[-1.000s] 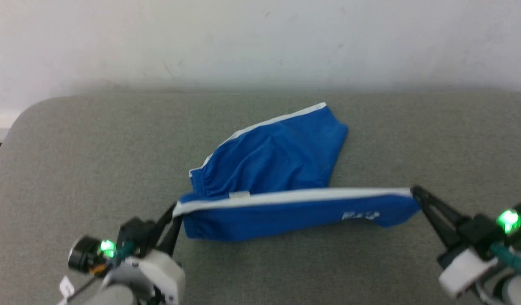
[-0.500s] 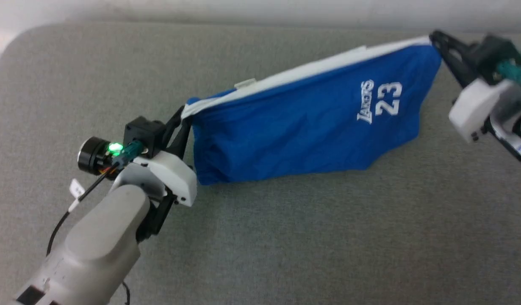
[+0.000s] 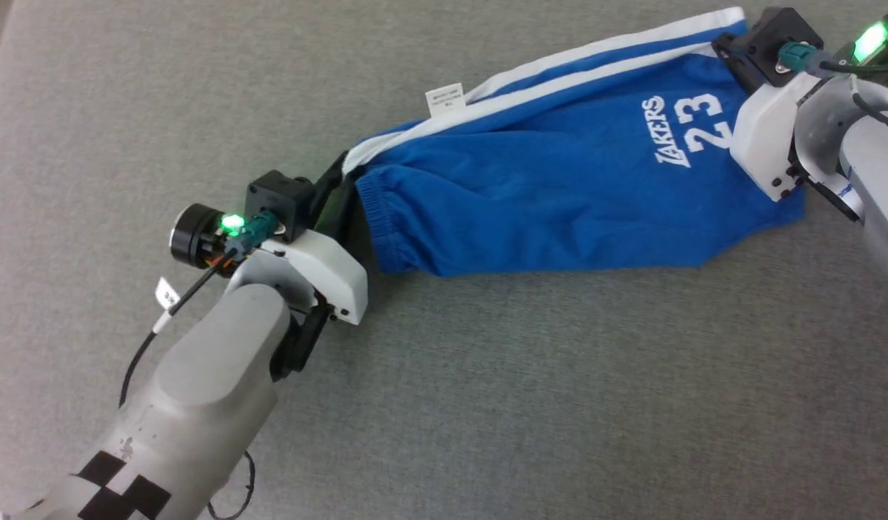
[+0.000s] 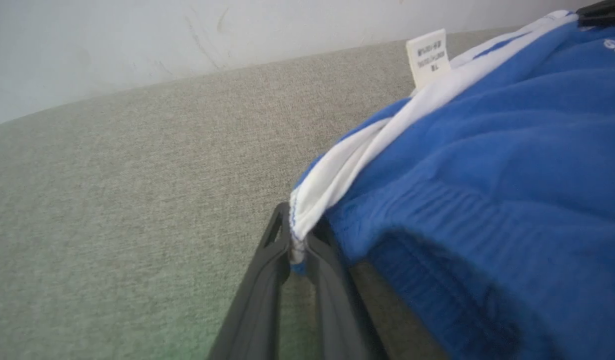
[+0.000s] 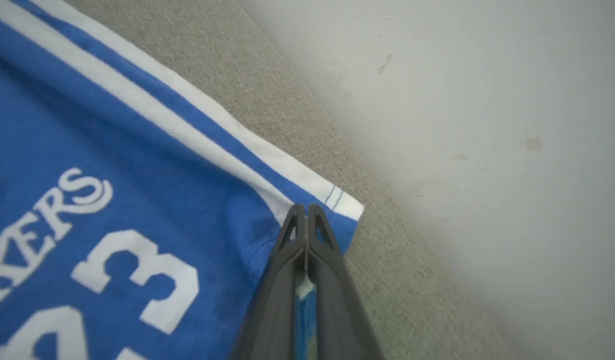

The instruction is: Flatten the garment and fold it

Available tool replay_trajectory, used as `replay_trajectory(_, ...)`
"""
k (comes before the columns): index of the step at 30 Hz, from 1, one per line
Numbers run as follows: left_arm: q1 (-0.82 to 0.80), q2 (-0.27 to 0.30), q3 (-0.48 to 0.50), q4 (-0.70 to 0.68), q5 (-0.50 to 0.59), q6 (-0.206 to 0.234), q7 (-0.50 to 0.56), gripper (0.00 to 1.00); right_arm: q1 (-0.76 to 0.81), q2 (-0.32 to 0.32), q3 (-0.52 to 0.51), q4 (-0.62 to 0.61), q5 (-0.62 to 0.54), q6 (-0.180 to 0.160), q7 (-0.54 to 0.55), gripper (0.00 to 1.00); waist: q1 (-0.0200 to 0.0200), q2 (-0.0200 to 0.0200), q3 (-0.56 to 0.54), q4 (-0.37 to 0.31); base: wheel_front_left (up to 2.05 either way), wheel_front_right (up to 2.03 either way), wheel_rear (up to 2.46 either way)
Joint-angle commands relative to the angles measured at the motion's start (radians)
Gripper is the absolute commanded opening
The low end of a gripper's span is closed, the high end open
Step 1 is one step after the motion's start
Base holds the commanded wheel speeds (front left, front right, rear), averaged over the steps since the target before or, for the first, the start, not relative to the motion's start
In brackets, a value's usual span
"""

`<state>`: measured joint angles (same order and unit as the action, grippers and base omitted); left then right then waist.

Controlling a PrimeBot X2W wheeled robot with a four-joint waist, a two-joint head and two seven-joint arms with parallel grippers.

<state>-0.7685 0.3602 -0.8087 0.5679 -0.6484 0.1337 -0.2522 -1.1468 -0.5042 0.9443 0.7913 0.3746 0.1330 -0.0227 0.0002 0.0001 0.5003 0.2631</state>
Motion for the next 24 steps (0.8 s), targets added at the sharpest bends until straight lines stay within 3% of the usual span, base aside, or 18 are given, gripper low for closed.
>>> replay_trajectory(1, 0.013, -0.004, 0.002, 0.011, 0.014, 0.002, -0.002, 1.0, -0.026, 0.003, 0.012, 0.022, 0.027, -0.002, -0.03, 0.69, -0.0002, -0.0001, -0.009, 0.011, 0.0, 0.0, 0.0)
replay_trajectory(2, 0.021, -0.006, 0.006, 0.004, 0.015, 0.002, -0.004, 1.0, -0.034, 0.001, 0.018, 0.03, 0.036, -0.002, -0.047, 1.0, -0.0002, -0.0001, -0.02, 0.007, 0.0, 0.0, 0.0)
replay_trajectory(9, 0.088, 0.007, 0.106, -0.155, 0.101, 0.08, -0.009, 1.0, -0.069, -0.052, 0.074, 0.011, 0.139, -0.002, -0.037, 1.0, -0.0002, -0.0001, -0.096, -0.005, 0.0, 0.0, 0.0)
replay_trajectory(12, 0.157, 0.014, 0.176, -0.267, 0.166, 0.126, -0.009, 1.0, -0.078, -0.104, 0.133, -0.046, 0.235, -0.002, 0.081, 1.0, -0.0002, -0.0001, -0.125, -0.004, 0.0, 0.0, 0.0)
replay_trajectory(16, 0.246, -0.004, 0.251, -0.392, 0.241, 0.168, -0.009, 1.0, -0.094, -0.203, 0.242, -0.179, 0.409, -0.002, 0.338, 1.0, -0.0002, -0.0001, -0.14, 0.015, 0.0, 0.0, 0.0)
replay_trajectory(20, 0.312, -0.039, 0.315, -0.476, 0.301, 0.183, -0.009, 1.0, -0.124, -0.283, 0.274, -0.278, 0.553, -0.002, 0.535, 1.0, -0.0002, -0.0001, -0.126, 0.042, 0.0, 0.0, 0.0)
replay_trajectory(24, 0.356, -0.097, 0.368, -0.526, 0.349, 0.175, -0.009, 1.0, -0.13, -0.299, 0.274, -0.281, 0.618, -0.002, 0.614, 1.0, -0.0002, -0.0001, -0.095, 0.076, 0.0, 0.0, 0.0)
